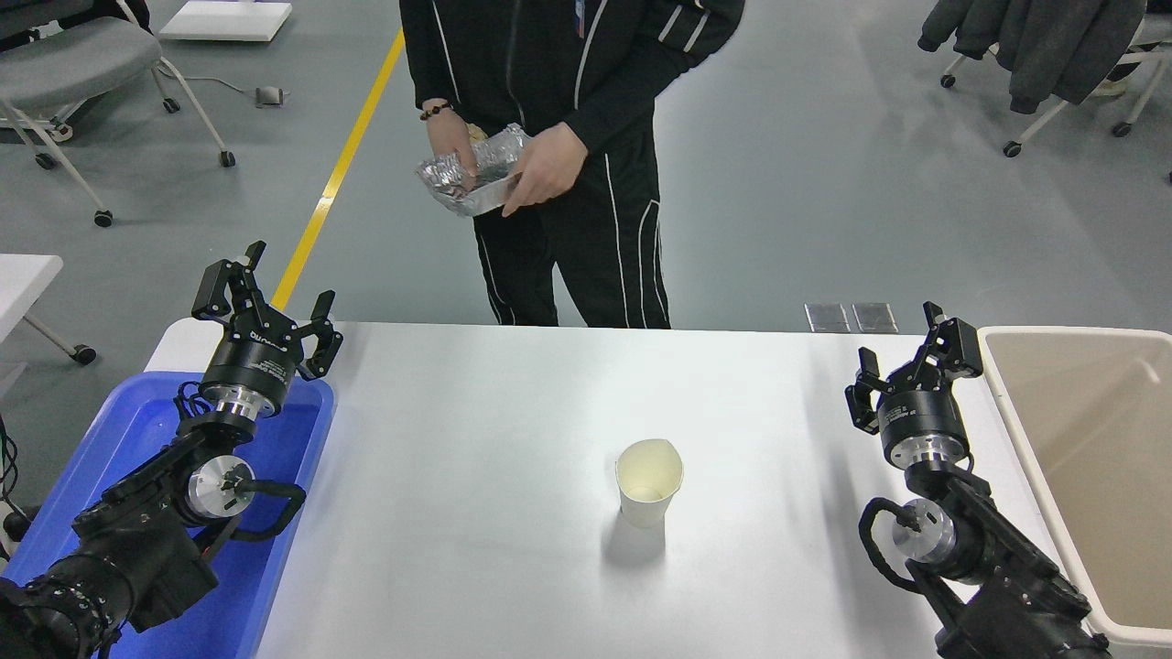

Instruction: Dispose of the paper cup in the dustbin

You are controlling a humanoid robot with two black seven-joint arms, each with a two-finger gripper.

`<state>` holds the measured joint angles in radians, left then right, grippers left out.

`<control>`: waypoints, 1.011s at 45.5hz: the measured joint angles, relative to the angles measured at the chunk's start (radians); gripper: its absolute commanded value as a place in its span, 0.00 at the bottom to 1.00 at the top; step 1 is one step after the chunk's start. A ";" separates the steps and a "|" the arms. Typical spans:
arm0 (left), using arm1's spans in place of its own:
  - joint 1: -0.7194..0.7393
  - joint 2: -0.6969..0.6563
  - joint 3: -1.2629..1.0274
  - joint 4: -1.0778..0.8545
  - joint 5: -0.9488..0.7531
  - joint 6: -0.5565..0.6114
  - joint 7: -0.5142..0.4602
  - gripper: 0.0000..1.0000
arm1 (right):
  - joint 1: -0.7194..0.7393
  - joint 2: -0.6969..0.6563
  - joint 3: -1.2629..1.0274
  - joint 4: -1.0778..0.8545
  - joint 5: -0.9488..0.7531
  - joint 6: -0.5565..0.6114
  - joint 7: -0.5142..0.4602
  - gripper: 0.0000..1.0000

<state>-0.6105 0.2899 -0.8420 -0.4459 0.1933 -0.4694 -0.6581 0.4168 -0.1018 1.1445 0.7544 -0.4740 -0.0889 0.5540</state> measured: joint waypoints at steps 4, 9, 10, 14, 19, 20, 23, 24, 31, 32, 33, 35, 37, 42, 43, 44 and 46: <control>0.000 0.000 0.000 0.000 0.000 0.000 0.000 1.00 | 0.006 -0.001 0.000 0.000 0.000 -0.001 0.000 0.99; 0.000 0.000 0.000 0.000 0.000 0.000 0.000 1.00 | 0.034 -0.004 -0.002 -0.002 0.000 -0.003 0.000 0.99; 0.000 0.000 0.000 0.000 0.000 0.000 0.000 1.00 | 0.040 -0.004 -0.003 -0.003 0.000 -0.004 0.000 0.99; 0.000 0.000 0.000 0.000 0.000 0.000 0.000 1.00 | 0.055 -0.008 -0.003 -0.005 0.000 -0.003 0.000 0.99; 0.000 0.000 0.000 0.000 0.000 0.000 0.000 1.00 | 0.069 -0.021 -0.005 -0.006 0.000 0.004 0.000 0.99; 0.000 0.000 0.000 0.000 0.000 0.000 0.000 1.00 | 0.070 -0.024 -0.005 -0.007 0.000 0.005 0.000 0.99; 0.000 0.000 0.000 0.000 0.000 0.000 0.000 1.00 | 0.071 -0.034 -0.005 -0.007 0.000 0.014 0.000 0.99; 0.000 0.000 0.000 0.000 0.000 0.000 0.000 1.00 | 0.071 -0.037 -0.005 -0.007 0.000 0.018 0.000 0.99; 0.000 0.000 0.000 0.000 0.000 0.000 0.000 1.00 | 0.069 -0.071 -0.007 -0.012 0.000 0.067 0.000 0.99; 0.000 0.000 0.000 0.000 0.000 0.000 0.000 1.00 | 0.068 -0.076 -0.007 -0.013 0.000 0.075 0.000 0.99; 0.000 0.000 0.000 0.000 0.000 0.000 0.000 1.00 | 0.068 -0.079 -0.007 -0.014 0.000 0.079 0.000 0.99; 0.000 0.000 0.000 0.000 0.000 0.000 0.000 1.00 | 0.067 -0.086 -0.007 -0.016 0.001 0.088 0.000 0.99; 0.000 0.000 0.000 0.000 0.000 0.000 0.000 1.00 | 0.067 -0.092 -0.007 -0.017 0.001 0.094 0.000 0.99; 0.000 0.000 0.000 0.000 0.000 0.000 0.000 1.00 | 0.068 -0.103 -0.007 -0.019 0.005 0.104 0.000 0.99; 0.000 0.000 0.000 0.000 0.000 0.000 0.000 1.00 | 0.068 -0.106 -0.007 -0.020 0.007 0.106 0.000 0.99; 0.000 0.000 0.000 0.000 0.000 0.000 0.000 1.00 | 0.069 -0.108 -0.007 -0.020 0.007 0.107 0.000 0.99; 0.000 0.000 0.000 0.000 0.000 0.000 0.000 1.00 | 0.069 -0.115 -0.007 -0.021 0.009 0.110 0.000 0.99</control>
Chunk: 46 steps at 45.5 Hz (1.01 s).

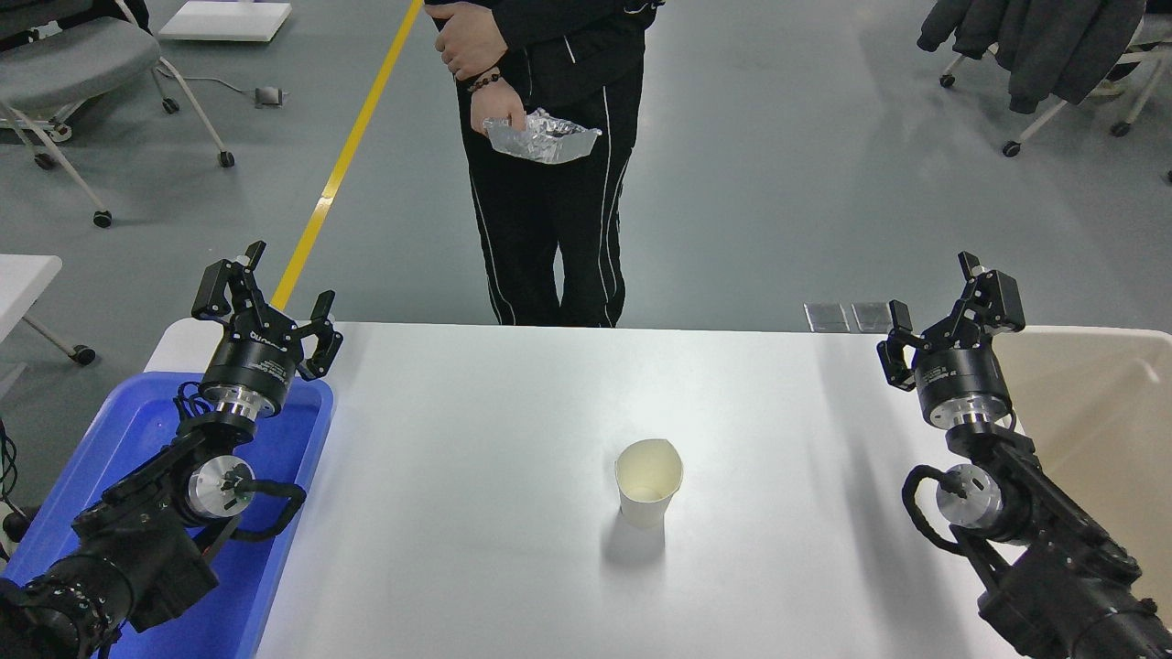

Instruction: Dispose of the paper cup in the dustbin

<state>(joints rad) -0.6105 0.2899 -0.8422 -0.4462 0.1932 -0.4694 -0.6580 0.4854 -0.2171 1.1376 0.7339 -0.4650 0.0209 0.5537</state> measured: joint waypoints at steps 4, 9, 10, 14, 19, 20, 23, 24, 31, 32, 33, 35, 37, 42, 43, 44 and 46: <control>0.000 0.000 0.000 0.000 0.000 0.000 0.000 1.00 | 0.000 -0.013 -0.002 -0.001 0.002 0.001 0.000 0.99; 0.000 0.000 0.000 0.000 0.000 0.000 0.000 1.00 | 0.000 -0.035 -0.017 -0.017 0.003 -0.001 0.000 0.99; 0.000 0.000 0.000 0.000 0.000 0.000 0.000 1.00 | 0.004 -0.041 -0.027 -0.027 0.003 -0.001 0.000 0.99; 0.000 0.000 0.000 0.000 0.000 0.000 0.000 1.00 | 0.016 -0.059 -0.064 -0.065 0.004 -0.002 -0.001 0.99; 0.000 0.000 0.000 0.000 0.000 0.000 0.000 1.00 | 0.038 -0.084 -0.119 -0.102 0.004 -0.003 -0.003 0.99; 0.000 0.000 0.000 0.000 0.000 0.000 0.000 1.00 | 0.044 -0.093 -0.136 -0.109 0.004 -0.003 -0.004 0.99; 0.000 0.000 0.000 0.000 0.000 0.000 0.000 1.00 | 0.061 -0.114 -0.172 -0.121 0.004 -0.003 -0.006 0.99; 0.000 0.000 0.000 0.000 0.000 0.000 0.000 1.00 | 0.068 -0.121 -0.185 -0.124 0.004 -0.003 -0.007 0.99; 0.000 0.000 0.000 0.000 0.000 0.000 0.000 1.00 | 0.149 -0.190 -0.347 -0.136 0.005 -0.004 -0.017 0.99; 0.000 0.000 0.000 0.000 0.000 0.000 0.000 1.00 | 0.168 -0.204 -0.384 -0.136 0.005 -0.004 -0.019 0.99; 0.000 0.000 0.000 0.000 0.000 0.000 0.000 1.00 | 0.184 -0.215 -0.418 -0.137 0.005 -0.003 -0.020 0.99; 0.000 0.000 0.000 0.000 0.000 0.000 0.000 1.00 | 0.217 -0.235 -0.482 -0.138 0.005 -0.001 -0.022 0.99; 0.000 0.000 0.000 0.000 0.000 0.000 0.000 1.00 | 0.260 -0.257 -0.573 -0.138 0.006 0.002 -0.024 0.99; 0.000 0.000 0.000 0.000 0.000 0.000 0.000 1.00 | 0.395 -0.290 -0.817 -0.138 0.001 0.017 -0.028 0.99; 0.000 0.000 0.000 0.001 0.000 0.000 0.000 1.00 | 0.420 -0.292 -0.863 -0.138 0.000 0.025 -0.028 0.99; 0.000 0.000 0.000 0.000 0.000 0.000 0.000 1.00 | 0.465 -0.297 -0.941 -0.138 -0.002 0.038 -0.028 0.99; 0.000 0.000 0.000 0.000 0.000 0.000 0.000 1.00 | 0.529 -0.300 -1.042 -0.135 -0.006 0.058 -0.029 0.99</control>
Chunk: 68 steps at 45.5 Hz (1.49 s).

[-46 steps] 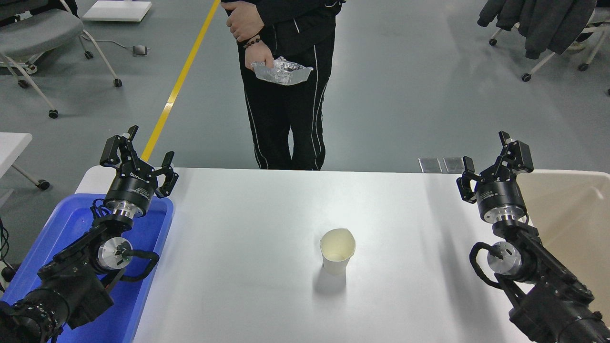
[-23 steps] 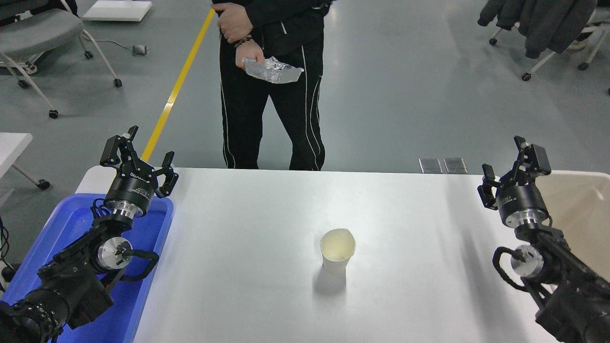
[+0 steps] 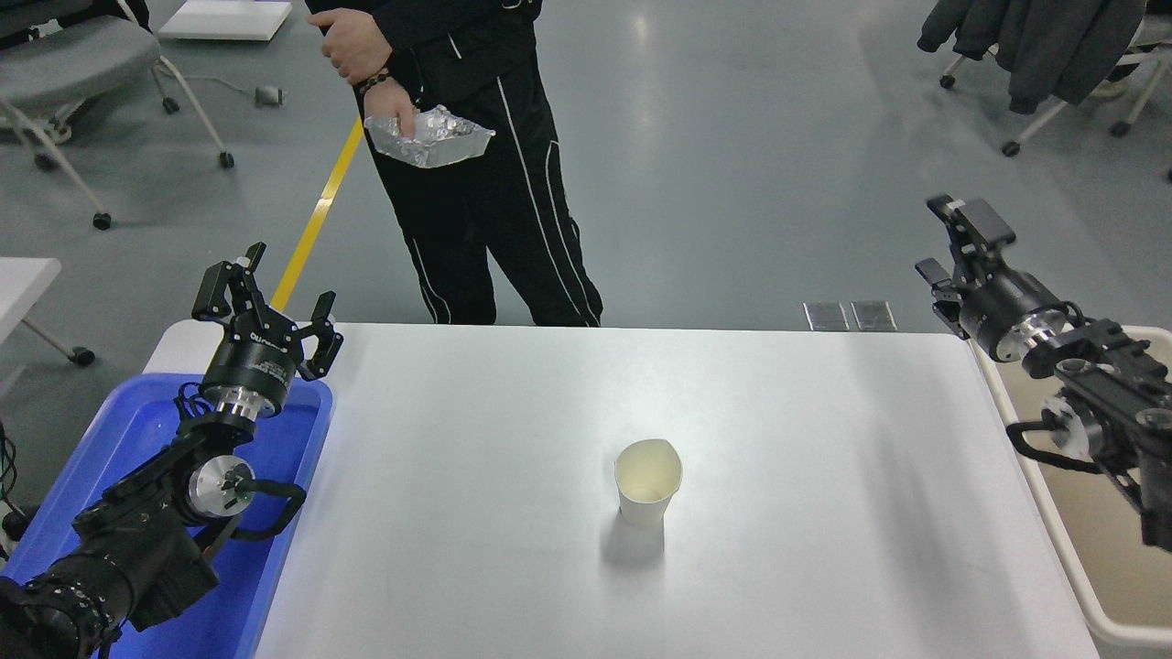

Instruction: Dispose of the paper cup in the dustbin

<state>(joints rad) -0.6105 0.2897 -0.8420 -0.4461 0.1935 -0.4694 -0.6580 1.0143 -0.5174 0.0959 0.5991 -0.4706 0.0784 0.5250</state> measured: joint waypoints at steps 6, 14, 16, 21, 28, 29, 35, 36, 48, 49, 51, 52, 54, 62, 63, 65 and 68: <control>0.000 0.000 0.000 0.000 0.000 0.000 0.000 1.00 | 0.177 0.021 -0.294 0.018 -0.052 0.084 0.001 0.99; 0.000 0.000 0.000 0.000 0.000 0.000 0.000 1.00 | 0.325 0.122 -0.546 0.030 -0.226 0.151 0.003 0.99; 0.000 0.000 0.000 0.000 0.000 0.000 0.000 1.00 | 0.348 0.153 -0.589 0.032 -0.281 0.162 0.003 0.99; 0.000 0.000 0.000 0.000 0.000 0.000 0.000 1.00 | 0.386 0.226 -0.674 0.039 -0.381 0.180 0.004 0.99; 0.000 0.000 0.000 0.000 0.000 0.000 0.000 1.00 | 0.441 0.314 -0.770 0.095 -0.481 0.196 0.005 0.99; 0.000 0.000 0.000 0.000 0.000 0.000 0.000 1.00 | 0.448 0.323 -0.778 0.105 -0.491 0.197 0.005 0.99; 0.000 0.000 0.000 0.000 0.000 0.000 0.000 1.00 | 0.486 0.379 -0.821 0.170 -0.543 0.205 0.005 0.99; 0.000 0.000 0.000 0.000 0.000 0.000 0.000 1.00 | 0.488 0.386 -0.825 0.176 -0.548 0.206 0.005 0.99; 0.000 0.000 0.000 0.000 0.000 0.000 0.000 1.00 | 0.456 0.452 -0.852 0.183 -0.582 0.206 0.004 0.99; 0.000 0.000 0.000 0.000 0.000 0.000 0.000 1.00 | 0.450 0.455 -0.852 0.178 -0.583 0.206 0.003 0.99; 0.000 0.000 0.000 0.000 0.000 0.000 0.000 1.00 | 0.436 0.461 -0.852 0.162 -0.584 0.205 0.003 0.99; 0.000 0.000 0.000 0.000 0.000 0.000 0.000 1.00 | 0.428 0.464 -0.852 0.153 -0.584 0.204 0.003 0.99; 0.000 0.000 0.000 0.000 0.000 0.000 0.000 1.00 | 0.417 0.468 -0.852 0.138 -0.584 0.204 0.003 0.99; 0.000 0.000 0.000 0.000 0.000 0.000 0.000 1.00 | 0.367 0.479 -0.851 0.076 -0.584 0.190 0.003 0.98; 0.000 0.000 0.000 0.000 0.000 0.000 0.000 1.00 | 0.362 0.480 -0.850 0.072 -0.584 0.187 0.003 0.98; 0.000 0.000 0.000 0.000 0.000 0.000 0.000 1.00 | 0.351 0.481 -0.850 0.064 -0.584 0.181 0.003 0.97; 0.000 0.000 0.000 0.000 0.000 0.000 0.000 1.00 | 0.332 0.482 -0.849 0.053 -0.583 0.166 0.002 0.95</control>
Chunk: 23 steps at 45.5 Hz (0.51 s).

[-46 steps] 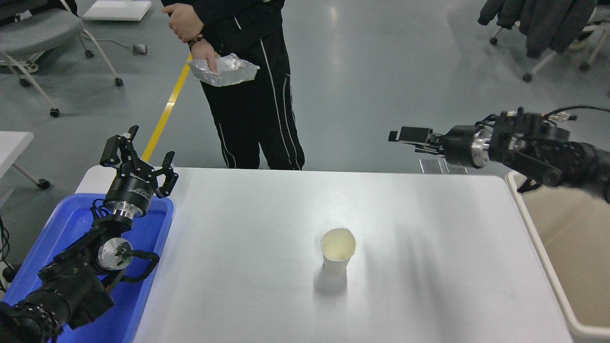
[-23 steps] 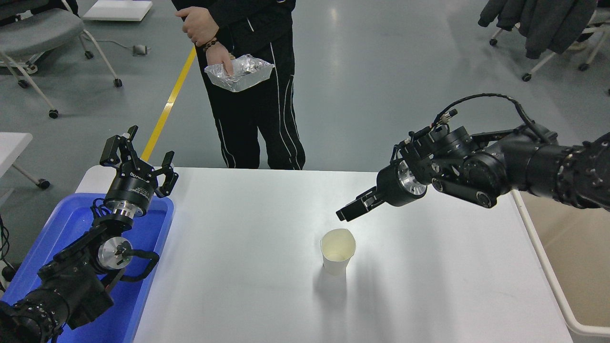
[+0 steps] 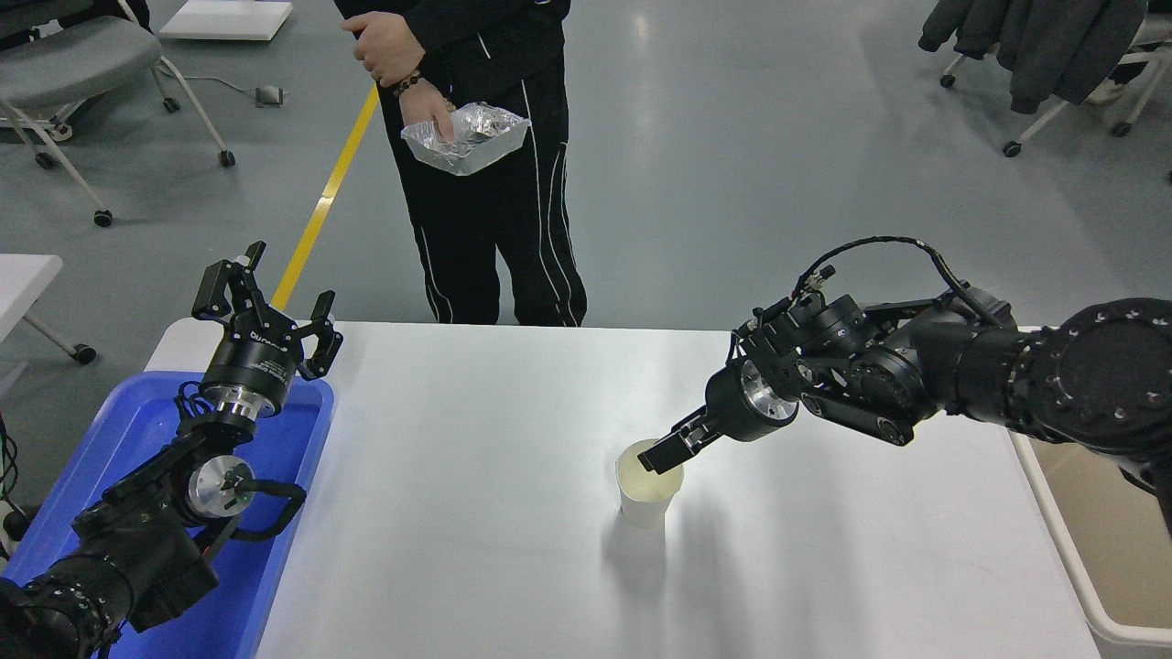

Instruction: Dispose of the paper cup in the dustbin

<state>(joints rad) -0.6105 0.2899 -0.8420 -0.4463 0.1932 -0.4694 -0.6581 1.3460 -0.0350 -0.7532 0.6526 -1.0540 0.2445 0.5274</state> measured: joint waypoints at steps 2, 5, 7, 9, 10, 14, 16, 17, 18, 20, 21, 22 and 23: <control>0.000 0.000 0.000 0.000 0.000 0.000 0.000 1.00 | -0.014 0.001 0.000 -0.006 0.002 -0.012 0.000 0.92; 0.000 0.000 0.000 0.000 0.000 0.000 0.000 1.00 | -0.034 0.002 0.001 -0.013 0.008 -0.028 -0.001 0.85; 0.000 0.000 0.000 0.000 0.000 0.000 0.000 1.00 | -0.045 0.002 0.001 -0.015 0.012 -0.036 -0.001 0.83; 0.000 0.000 0.000 0.000 0.000 0.000 0.000 1.00 | -0.058 0.002 0.001 -0.020 0.018 -0.047 -0.001 0.78; 0.000 0.000 0.000 0.000 0.000 0.000 0.000 1.00 | -0.063 0.003 0.001 -0.021 0.019 -0.050 -0.001 0.71; 0.000 0.000 0.000 0.000 0.000 0.000 0.000 1.00 | -0.079 0.005 0.001 -0.029 0.026 -0.068 0.001 0.21; 0.000 0.000 0.000 0.000 0.000 0.000 0.000 1.00 | -0.083 0.006 0.001 -0.033 0.028 -0.072 0.003 0.07; 0.000 0.000 0.000 0.000 0.000 0.000 0.000 1.00 | -0.086 0.006 0.001 -0.034 0.029 -0.075 0.005 0.00; 0.000 0.000 0.000 0.000 0.000 0.000 0.000 1.00 | -0.087 0.006 0.001 -0.035 0.030 -0.077 0.006 0.00; 0.000 0.000 0.000 0.000 0.000 0.000 0.000 1.00 | -0.089 0.007 0.000 -0.037 0.031 -0.079 0.008 0.00; 0.000 0.000 0.000 0.000 0.000 0.000 0.000 1.00 | -0.091 0.007 0.000 -0.039 0.032 -0.079 0.009 0.00; 0.000 0.000 0.000 0.000 0.000 0.000 0.000 1.00 | -0.092 0.007 -0.001 -0.041 0.033 -0.079 0.009 0.00; 0.000 0.000 0.000 0.000 0.000 0.000 0.000 1.00 | -0.093 0.007 -0.001 -0.042 0.034 -0.079 0.010 0.00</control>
<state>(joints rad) -0.6105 0.2899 -0.8420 -0.4464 0.1933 -0.4694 -0.6581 1.2533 -0.0277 -0.7546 0.6104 -1.0205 0.1651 0.5373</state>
